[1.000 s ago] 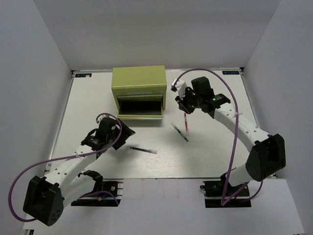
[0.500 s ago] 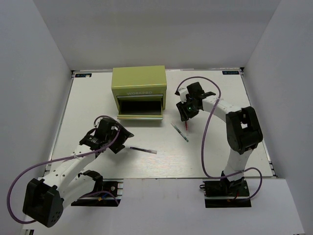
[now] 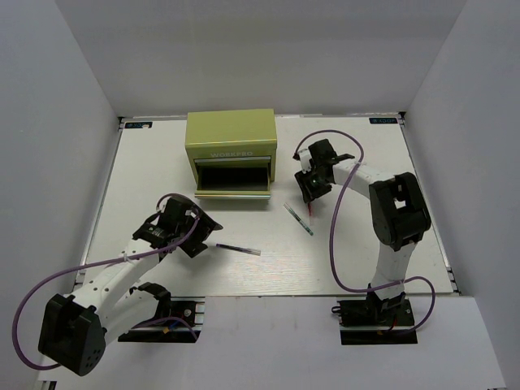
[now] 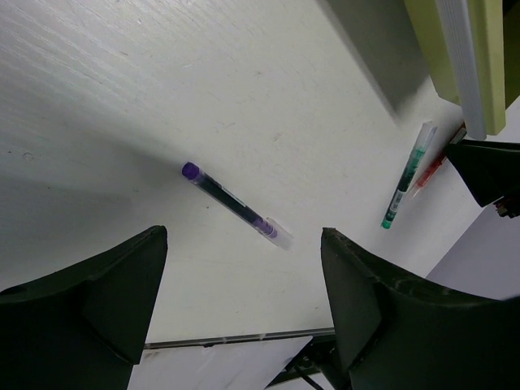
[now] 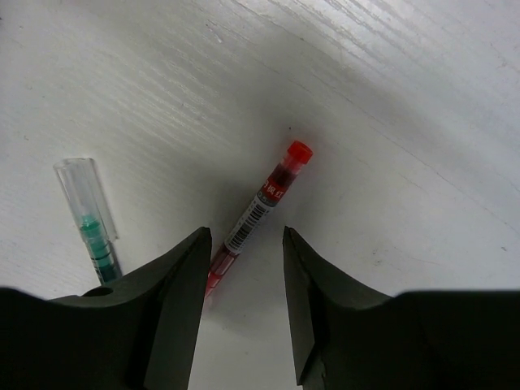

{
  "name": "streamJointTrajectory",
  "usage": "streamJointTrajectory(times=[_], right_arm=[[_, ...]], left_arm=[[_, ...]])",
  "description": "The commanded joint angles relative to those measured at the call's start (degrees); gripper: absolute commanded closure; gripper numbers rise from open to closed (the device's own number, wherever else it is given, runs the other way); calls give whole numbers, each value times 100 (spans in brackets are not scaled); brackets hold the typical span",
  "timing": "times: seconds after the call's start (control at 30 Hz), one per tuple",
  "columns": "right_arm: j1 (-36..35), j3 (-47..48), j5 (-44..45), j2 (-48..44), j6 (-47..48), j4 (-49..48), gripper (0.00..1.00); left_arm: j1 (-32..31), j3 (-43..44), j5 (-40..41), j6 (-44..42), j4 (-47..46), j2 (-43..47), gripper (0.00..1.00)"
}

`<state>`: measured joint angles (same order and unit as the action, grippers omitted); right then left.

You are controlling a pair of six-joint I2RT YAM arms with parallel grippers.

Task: Sort the stationery into containers
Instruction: Pick up the pen from the center of the board.

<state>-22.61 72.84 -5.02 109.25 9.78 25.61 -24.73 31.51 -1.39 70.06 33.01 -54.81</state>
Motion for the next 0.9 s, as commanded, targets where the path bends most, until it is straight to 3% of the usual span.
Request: streamJointTrajectory(times=[0.0,0.23,0.47,0.6,0.87], right_arm=[[37,-68,27,17,-152,-117,53],[20,-208,18,61,-222,-170,59],[55,-384,-175,88,-161,-249,72],[169,-279,-805,-105,120,-188,76],[91,510,-2660,-1230,2866,655,91]], left_arm=[[-23,119,-72,25,56,31,14],[-23,119,-19,183,161,207,13],[-23,66,-19,236,161,207,13],[-23,13,-19,236,109,207,13],[-23,-92,-203,289,-76,76,13]])
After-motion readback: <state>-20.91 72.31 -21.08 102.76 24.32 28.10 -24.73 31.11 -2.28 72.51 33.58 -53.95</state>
